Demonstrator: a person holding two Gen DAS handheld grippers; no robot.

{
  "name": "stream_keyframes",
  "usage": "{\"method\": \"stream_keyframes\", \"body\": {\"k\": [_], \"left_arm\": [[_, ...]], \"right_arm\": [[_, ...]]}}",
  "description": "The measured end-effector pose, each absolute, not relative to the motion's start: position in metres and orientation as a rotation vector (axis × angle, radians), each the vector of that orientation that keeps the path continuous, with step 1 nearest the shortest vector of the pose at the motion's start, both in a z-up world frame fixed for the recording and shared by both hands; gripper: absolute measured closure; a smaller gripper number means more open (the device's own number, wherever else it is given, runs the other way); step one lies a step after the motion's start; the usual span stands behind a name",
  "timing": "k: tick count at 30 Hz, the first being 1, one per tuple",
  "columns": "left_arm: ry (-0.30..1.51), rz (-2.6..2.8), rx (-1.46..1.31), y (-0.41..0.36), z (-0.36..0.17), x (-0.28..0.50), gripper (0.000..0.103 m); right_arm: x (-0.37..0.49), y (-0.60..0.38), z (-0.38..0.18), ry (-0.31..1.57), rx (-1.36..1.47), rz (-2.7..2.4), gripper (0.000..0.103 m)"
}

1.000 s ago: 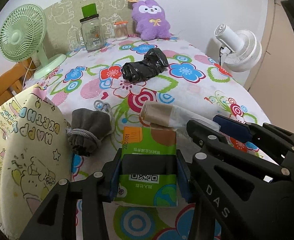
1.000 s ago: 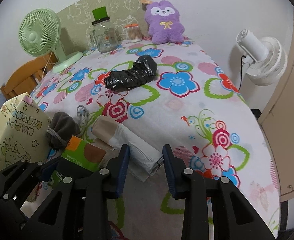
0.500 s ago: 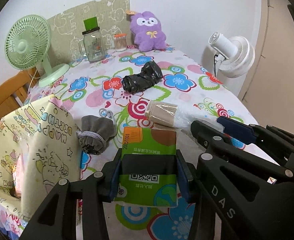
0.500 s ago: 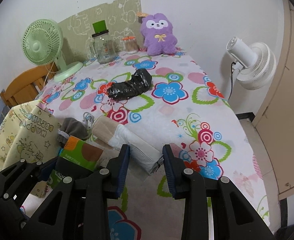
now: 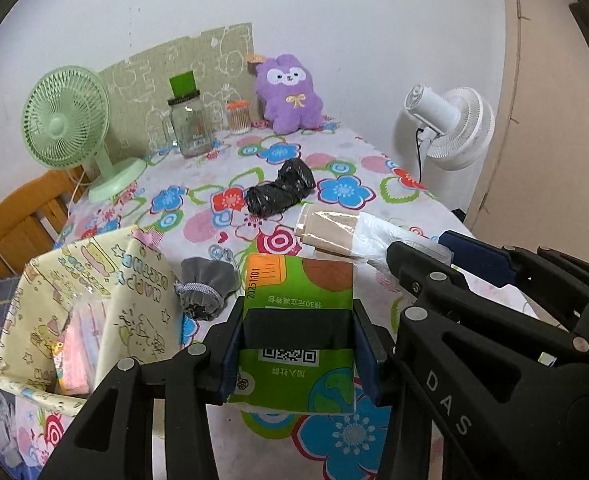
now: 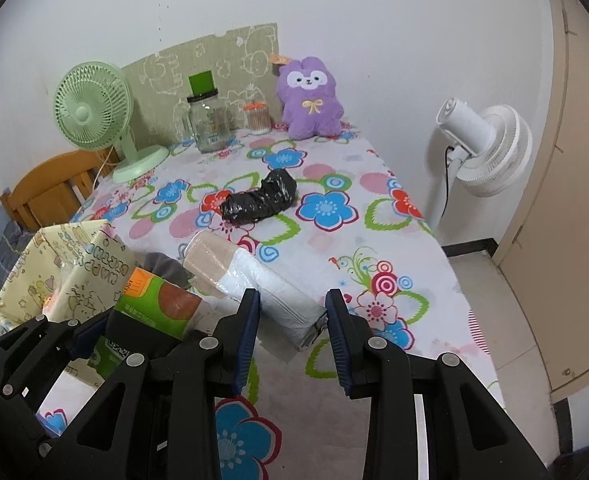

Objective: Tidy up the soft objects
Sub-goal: 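Carry the tissue box with the left tool while the right tool carries the white cloth to the yellow box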

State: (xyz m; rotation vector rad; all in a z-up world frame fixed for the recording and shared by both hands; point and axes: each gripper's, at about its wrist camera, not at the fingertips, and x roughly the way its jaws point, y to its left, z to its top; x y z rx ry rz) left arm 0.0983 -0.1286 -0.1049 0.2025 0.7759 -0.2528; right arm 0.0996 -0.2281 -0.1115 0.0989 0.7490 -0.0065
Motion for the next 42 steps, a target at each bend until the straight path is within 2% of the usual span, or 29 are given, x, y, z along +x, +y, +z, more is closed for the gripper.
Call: {"method": "stream_keyframes", "body": {"k": [21, 42], "left_arm": [[0.687, -0.31, 0.216, -0.119, -0.062, 0.065, 0.054], [0.646, -0.248, 0.216, -0.061, -0.047, 0.072, 0.054]], "right_arm": [[0.065, -0.215, -0.063, 0.667, 0.052, -0.028, 0.066], [0.075, -0.157, -0.045, 0.637, 0.013, 0.034, 0.066]]}}
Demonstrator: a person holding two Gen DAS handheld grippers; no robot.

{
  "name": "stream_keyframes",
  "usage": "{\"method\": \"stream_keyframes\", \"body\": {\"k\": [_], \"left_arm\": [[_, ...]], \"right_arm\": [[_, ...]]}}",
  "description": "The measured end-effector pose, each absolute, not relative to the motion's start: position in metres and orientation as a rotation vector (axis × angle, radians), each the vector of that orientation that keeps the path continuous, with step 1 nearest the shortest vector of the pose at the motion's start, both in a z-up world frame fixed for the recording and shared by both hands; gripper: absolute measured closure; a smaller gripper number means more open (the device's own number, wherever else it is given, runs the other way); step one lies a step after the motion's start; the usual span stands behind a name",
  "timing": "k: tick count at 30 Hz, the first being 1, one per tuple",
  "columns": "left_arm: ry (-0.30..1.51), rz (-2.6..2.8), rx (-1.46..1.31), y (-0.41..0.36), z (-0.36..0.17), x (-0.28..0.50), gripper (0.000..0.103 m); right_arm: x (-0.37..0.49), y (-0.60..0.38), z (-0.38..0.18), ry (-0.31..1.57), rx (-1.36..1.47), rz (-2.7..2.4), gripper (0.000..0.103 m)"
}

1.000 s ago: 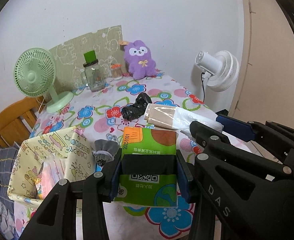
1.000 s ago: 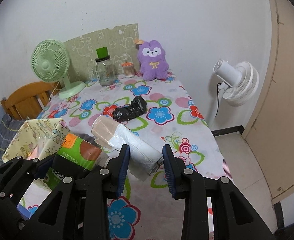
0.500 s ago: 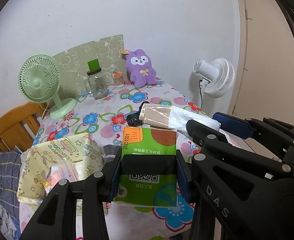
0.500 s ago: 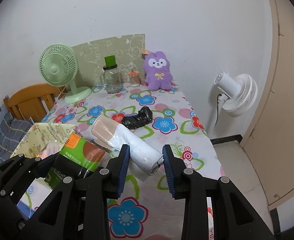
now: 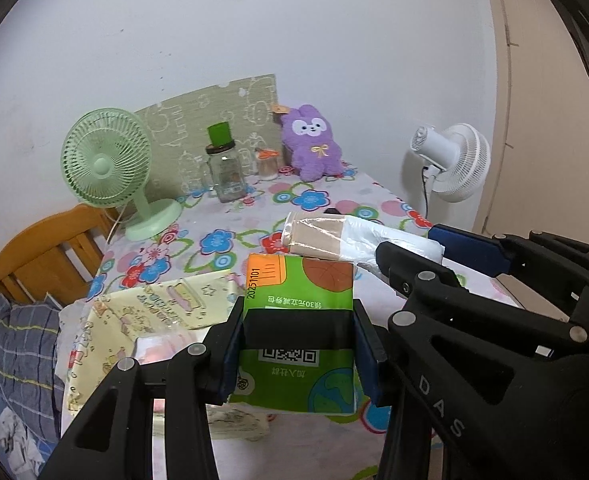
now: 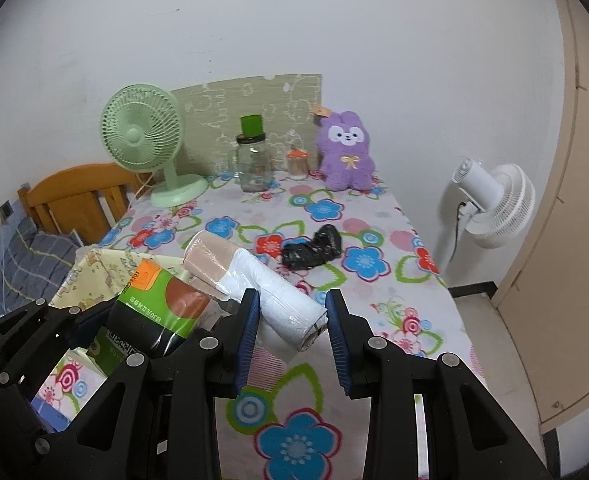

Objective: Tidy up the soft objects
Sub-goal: 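Carry the tissue box with the left tool while the right tool carries the white cloth to the yellow box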

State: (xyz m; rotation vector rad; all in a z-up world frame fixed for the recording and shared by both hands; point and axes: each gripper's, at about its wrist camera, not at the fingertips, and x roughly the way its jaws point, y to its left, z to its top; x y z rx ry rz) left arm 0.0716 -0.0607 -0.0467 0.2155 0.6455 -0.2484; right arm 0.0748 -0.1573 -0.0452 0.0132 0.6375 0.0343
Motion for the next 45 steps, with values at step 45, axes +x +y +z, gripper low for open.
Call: {"method": "stream_keyframes", "body": {"k": [45], "left_arm": [[0.811, -0.047, 0.118, 0.07, -0.095, 0.144, 0.054]], "right_arm": [[0.163, -0.019, -0.097, 0.775, -0.055, 0.311, 0.066]]}}
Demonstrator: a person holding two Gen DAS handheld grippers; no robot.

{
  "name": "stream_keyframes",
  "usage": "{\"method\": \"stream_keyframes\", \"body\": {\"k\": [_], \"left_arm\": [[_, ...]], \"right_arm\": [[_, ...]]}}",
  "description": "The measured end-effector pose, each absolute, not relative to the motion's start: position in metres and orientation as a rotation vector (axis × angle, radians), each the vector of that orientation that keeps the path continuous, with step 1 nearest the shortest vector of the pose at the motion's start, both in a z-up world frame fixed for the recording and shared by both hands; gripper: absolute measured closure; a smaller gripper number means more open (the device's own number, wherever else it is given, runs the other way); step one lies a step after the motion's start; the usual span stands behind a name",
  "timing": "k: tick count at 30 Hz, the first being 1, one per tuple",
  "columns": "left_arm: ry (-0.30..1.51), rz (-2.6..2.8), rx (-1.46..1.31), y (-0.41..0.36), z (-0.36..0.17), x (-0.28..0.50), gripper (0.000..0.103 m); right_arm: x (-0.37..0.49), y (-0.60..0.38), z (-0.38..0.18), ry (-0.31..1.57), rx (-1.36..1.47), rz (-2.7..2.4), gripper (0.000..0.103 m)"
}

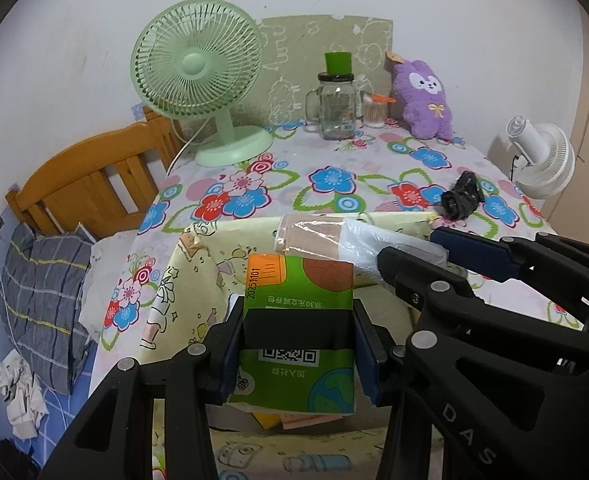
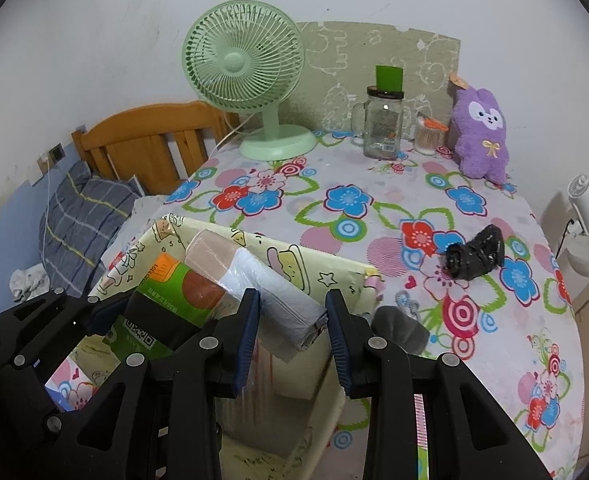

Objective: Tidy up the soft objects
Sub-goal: 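Carry the tissue box with the left tool while the right tool carries the white cloth to the yellow box, then open the left tool to drop the tissue box in the box while the right tool releases the white cloth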

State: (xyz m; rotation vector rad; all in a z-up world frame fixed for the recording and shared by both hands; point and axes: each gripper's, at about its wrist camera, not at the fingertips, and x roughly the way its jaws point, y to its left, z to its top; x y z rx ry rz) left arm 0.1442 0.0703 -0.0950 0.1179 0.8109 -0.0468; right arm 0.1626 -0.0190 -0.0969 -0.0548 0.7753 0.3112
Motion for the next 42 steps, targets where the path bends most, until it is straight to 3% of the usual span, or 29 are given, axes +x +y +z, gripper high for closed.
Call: {"method": "stream_keyframes", "body": {"k": [11, 15, 17, 19, 21, 24, 42], "left_arm": [[0.867, 0.017, 0.114, 0.09, -0.111, 0.162, 0.05], [0.869, 0.024, 0.114, 0.091, -0.112, 0.162, 0.039], [0.871, 0.024, 0.114, 0.091, -0.113, 0.163, 0.038], [0.879, 0.019, 0.113, 0.089, -0.113, 0.163, 0.032], [0.879, 0.016, 0.11, 0.089, -0.112, 0.163, 0.028], [0.874, 0.017, 0.107, 0.087, -0.11, 0.161, 0.024], [0.811, -0.018, 0.13, 0.056, -0.088, 0.143, 0.016]], "right_arm": [[0.181, -0.003, -0.114, 0.821, -0.055, 0.329, 0.066], [0.186, -0.002, -0.119, 0.84, -0.048, 0.337, 0.064], [0.187, -0.001, -0.119, 0.842, -0.059, 0.342, 0.06], [0.187, -0.003, -0.118, 0.84, -0.061, 0.336, 0.043], [0.186, -0.005, -0.116, 0.833, -0.051, 0.343, 0.032], [0.181, -0.007, -0.111, 0.802, -0.05, 0.34, 0.023], [0.164, -0.039, -0.093, 0.758, -0.015, 0.288, 0.019]]}}
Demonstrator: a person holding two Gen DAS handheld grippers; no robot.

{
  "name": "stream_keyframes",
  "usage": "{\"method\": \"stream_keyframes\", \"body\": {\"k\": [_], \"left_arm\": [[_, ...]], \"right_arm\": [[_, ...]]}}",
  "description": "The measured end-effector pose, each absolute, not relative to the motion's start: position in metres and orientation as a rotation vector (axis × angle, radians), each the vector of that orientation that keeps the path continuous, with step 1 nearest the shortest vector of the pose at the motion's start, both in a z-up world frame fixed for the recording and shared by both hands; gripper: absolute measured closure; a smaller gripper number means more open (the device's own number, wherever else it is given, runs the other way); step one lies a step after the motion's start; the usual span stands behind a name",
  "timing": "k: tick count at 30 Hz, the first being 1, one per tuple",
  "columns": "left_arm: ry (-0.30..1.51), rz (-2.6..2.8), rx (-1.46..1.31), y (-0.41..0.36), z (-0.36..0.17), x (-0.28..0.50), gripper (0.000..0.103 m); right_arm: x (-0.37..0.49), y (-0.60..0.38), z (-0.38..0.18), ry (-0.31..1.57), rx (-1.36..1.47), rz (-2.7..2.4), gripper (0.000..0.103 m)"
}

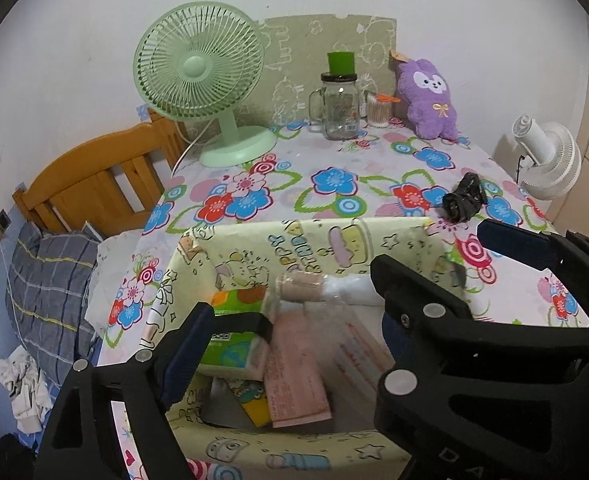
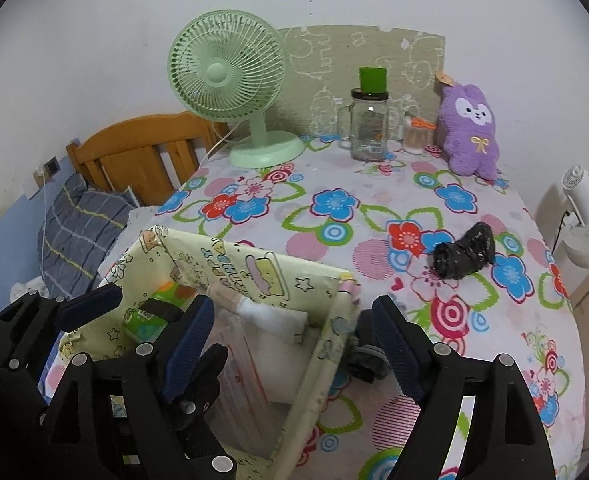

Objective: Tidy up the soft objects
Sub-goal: 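Open the left tool to drop the tissue box in the box while the right tool releases the white cloth, then lift both open tools out of the yellow box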

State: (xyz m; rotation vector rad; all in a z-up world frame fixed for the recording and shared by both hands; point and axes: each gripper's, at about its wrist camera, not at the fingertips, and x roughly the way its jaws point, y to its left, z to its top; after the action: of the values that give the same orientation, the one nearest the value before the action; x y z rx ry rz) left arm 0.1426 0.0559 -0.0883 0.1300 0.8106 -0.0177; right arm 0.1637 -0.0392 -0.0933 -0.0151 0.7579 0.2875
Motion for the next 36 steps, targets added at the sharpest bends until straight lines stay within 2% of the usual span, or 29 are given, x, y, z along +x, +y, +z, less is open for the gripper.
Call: {"method": "stream_keyframes", "body": {"k": [36], "left_arm": [[0.705, -0.082, 0.13, -0.022, -0.052, 0.094, 0.013]], "right_arm": [[0.106, -0.126, -0.054, 0.658, 0.055, 0.175, 0.009]]}}
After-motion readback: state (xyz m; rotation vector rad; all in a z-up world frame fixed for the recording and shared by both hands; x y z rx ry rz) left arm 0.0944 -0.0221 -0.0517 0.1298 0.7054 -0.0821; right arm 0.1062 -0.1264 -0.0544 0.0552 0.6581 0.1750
